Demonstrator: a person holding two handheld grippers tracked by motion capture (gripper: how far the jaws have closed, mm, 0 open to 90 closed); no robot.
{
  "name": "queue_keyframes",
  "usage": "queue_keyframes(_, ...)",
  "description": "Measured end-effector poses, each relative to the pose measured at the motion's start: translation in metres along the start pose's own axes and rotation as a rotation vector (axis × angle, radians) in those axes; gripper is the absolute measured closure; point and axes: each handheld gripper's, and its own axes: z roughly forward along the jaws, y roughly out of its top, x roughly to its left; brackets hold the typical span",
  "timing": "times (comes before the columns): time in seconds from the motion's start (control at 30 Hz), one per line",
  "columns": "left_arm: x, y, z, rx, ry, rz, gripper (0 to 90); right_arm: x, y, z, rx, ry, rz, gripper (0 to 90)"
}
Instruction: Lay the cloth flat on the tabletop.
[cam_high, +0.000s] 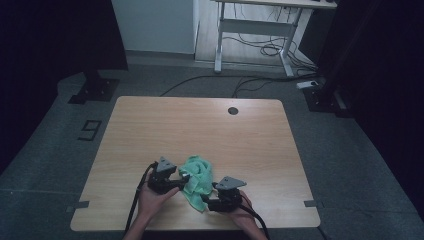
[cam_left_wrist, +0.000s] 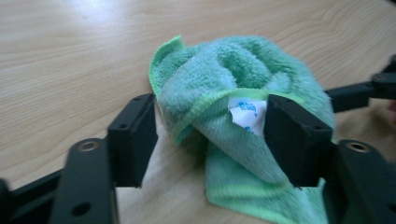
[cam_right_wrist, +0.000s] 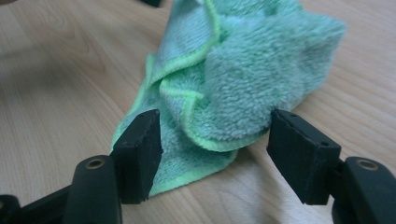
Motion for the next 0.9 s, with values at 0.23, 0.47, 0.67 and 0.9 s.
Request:
queue_keyframes(0.23, 0.002, -0.003, 0.014, 0.022, -0.020, 0.019, 63.9, 0.008, -0.002, 0.010, 0.078, -0.023, -0.044, 35.2)
queue_keyframes(0.47, 0.002, -0.008, 0.014, 0.031, -0.018, 0.054, 81.4, 0.010, -0.001, 0.008, 0.082, -0.044, -0.057, 59.7)
queue_keyframes(0.67, 0.008, -0.013, 0.007, 0.007, -0.040, 0.036, 84.2, 0.002, -0.001, 0.004, 0.080, -0.050, -0.033, 77.4)
queue_keyframes(0.9, 0.014, -0.014, -0.007, -0.044, -0.049, 0.019, 85.1, -0.014, 0.002, -0.010, 0.033, -0.093, 0.005, 81.0)
